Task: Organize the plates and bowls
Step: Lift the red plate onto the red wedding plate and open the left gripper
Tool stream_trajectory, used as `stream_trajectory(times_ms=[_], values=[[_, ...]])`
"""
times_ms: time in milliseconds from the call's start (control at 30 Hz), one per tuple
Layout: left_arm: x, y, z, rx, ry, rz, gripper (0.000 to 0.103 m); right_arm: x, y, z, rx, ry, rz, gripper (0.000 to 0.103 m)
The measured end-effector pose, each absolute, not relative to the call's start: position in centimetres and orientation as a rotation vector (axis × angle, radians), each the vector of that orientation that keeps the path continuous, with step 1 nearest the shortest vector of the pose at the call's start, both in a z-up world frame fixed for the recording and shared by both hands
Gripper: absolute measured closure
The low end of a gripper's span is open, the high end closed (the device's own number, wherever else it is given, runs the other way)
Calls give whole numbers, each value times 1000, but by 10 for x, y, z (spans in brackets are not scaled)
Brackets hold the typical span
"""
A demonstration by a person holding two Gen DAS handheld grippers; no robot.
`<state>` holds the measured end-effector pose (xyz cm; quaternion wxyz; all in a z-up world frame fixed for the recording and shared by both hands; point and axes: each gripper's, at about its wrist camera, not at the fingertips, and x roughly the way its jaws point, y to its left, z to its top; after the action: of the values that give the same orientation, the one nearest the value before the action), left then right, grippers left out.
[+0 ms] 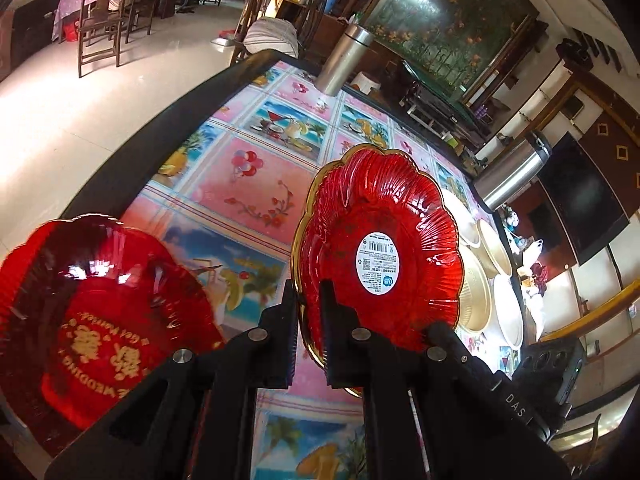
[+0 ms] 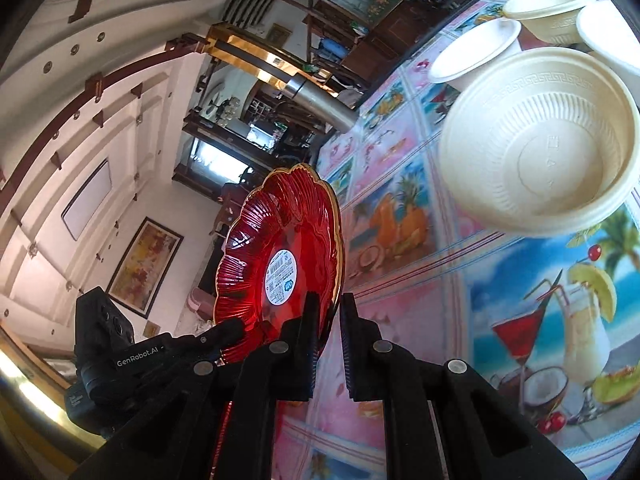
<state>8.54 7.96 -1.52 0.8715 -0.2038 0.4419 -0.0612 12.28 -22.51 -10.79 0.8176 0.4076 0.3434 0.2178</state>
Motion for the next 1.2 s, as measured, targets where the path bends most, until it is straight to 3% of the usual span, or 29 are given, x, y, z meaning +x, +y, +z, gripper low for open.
stream_trajectory(times_ms=[367, 667, 967, 1200], values=[[-6, 176, -5, -353, 864, 53, 94, 84, -111, -60, 733, 852, 663, 93], [-6, 195, -36, -297, 957, 119, 93, 67, -31, -87, 588, 1006, 675, 93], [6, 190, -60, -229, 1023, 137, 88, 71, -20, -111, 535, 1096, 599, 93], [-1, 203, -55, -145, 967, 262, 88, 69, -16, -116, 503, 1106, 562, 93]])
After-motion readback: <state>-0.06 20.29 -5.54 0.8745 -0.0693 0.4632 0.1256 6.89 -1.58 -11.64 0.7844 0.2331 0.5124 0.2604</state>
